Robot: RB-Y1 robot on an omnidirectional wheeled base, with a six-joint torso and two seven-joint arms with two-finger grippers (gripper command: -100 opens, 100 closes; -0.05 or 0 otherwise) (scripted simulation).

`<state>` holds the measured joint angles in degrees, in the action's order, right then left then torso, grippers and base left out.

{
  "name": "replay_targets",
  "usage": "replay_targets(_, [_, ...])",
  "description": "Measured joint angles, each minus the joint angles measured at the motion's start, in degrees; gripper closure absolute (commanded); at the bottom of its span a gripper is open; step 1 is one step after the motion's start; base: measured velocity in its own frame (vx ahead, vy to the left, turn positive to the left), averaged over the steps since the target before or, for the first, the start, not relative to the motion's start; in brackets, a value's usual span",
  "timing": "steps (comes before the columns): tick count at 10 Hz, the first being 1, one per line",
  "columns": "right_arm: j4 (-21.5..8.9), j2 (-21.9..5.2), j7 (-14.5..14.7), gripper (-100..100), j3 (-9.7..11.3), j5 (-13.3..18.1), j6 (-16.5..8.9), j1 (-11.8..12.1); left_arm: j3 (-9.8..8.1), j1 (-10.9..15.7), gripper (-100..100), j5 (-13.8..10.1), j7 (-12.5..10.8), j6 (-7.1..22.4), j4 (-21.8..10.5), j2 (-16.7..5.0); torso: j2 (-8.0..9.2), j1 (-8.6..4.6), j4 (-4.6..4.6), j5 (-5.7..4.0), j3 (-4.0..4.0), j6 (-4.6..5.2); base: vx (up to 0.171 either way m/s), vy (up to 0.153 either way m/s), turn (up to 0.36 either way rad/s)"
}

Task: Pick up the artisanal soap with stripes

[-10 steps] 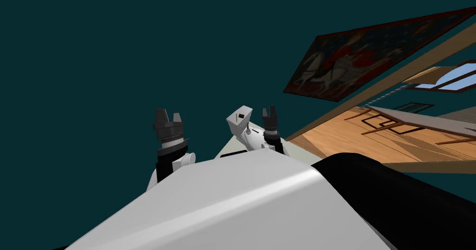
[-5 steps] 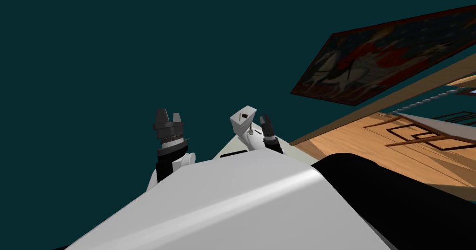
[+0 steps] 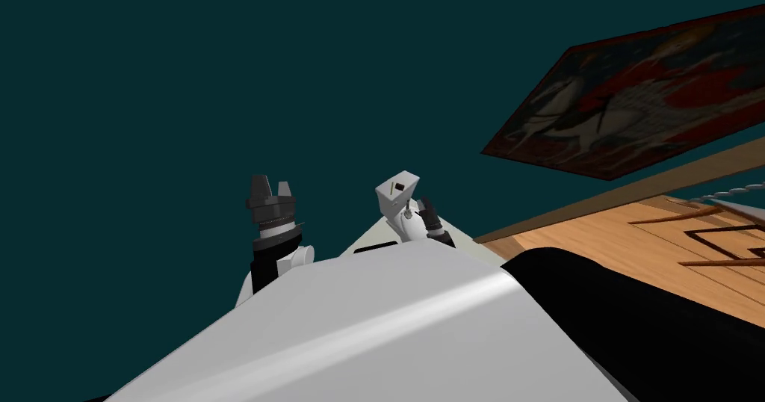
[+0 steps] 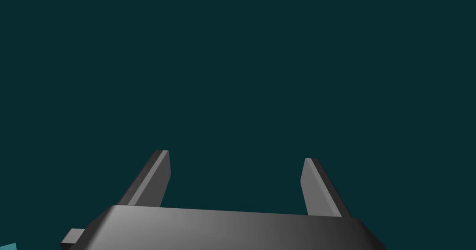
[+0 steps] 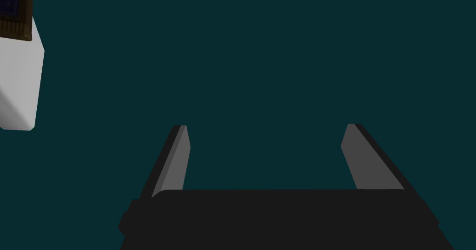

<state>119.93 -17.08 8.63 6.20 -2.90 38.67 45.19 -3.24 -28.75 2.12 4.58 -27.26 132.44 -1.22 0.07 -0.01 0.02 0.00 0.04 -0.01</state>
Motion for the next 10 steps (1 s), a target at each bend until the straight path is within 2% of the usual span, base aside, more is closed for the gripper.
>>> replay_targets(1, [-2.8,-2.0,0.3,-100,0.4,-1.0,0.8,1.2,0.00,0.0,0,0.0,0.0,0.0,0.0,0.0,0.01,0.00,0.00,0.00,0.01,-0.02,-0.014,0.003,0.153])
replay_targets(2, [-2.8,-2.7,0.9,-100,1.3,-1.2,0.7,3.0,-0.01,0.0,0,0.0,0.0,0.0,0.0,0.0,0.01,-0.01,0.01,0.01,0.01,0.05,-0.013,0.010,0.262])
replay_targets(3, [-4.2,-4.0,1.7,-100,2.4,-1.5,0.8,4.5,0.00,0.0,0,0.0,0.0,0.0,0.0,0.0,0.00,0.00,0.00,0.00,0.00,0.00,-0.009,0.008,0.140])
replay_targets(4, [-4.2,-5.3,1.8,-100,2.3,-2.1,0.8,6.5,-0.01,0.0,0,0.0,0.0,0.0,0.0,0.0,-0.01,-0.01,0.00,0.01,0.00,0.05,-0.011,0.017,0.285])
replay_targets(5, [-5.2,-6.5,2.3,-100,3.2,-2.7,-0.4,7.3,0.00,0.0,0,0.0,0.0,0.0,0.0,0.0,-0.02,0.01,0.00,0.00,-0.01,-0.01,-0.007,0.009,0.136])
replay_targets(6, [-6.0,-7.4,2.7,-100,3.5,-3.1,-0.3,8.7,-0.01,0.0,0,0.0,0.0,0.0,0.0,0.0,-0.02,-0.01,0.00,0.01,-0.01,0.05,-0.005,0.018,0.279])
replay_targets(8, [-8.6,-10.2,3.2,-100,4.3,-4.3,1.5,12.4,-0.01,0.0,0,0.0,0.0,0.0,0.0,0.0,-0.03,-0.02,0.00,0.01,-0.02,0.04,-0.005,0.014,0.274])
replay_targets(9, [-11.0,-12.0,3.4,-100,4.7,-5.2,2.0,13.5,0.00,0.0,0,0.0,0.0,0.0,0.0,0.0,-0.04,-0.02,0.00,0.00,-0.02,-0.01,-0.005,0.008,0.157])
replay_targets(10, [-11.3,-13.0,3.8,-100,5.1,-5.6,1.7,14.8,-0.01,0.0,0,0.0,0.0,0.0,0.0,0.0,-0.04,-0.02,0.00,0.01,-0.02,0.05,-0.008,0.014,0.304])
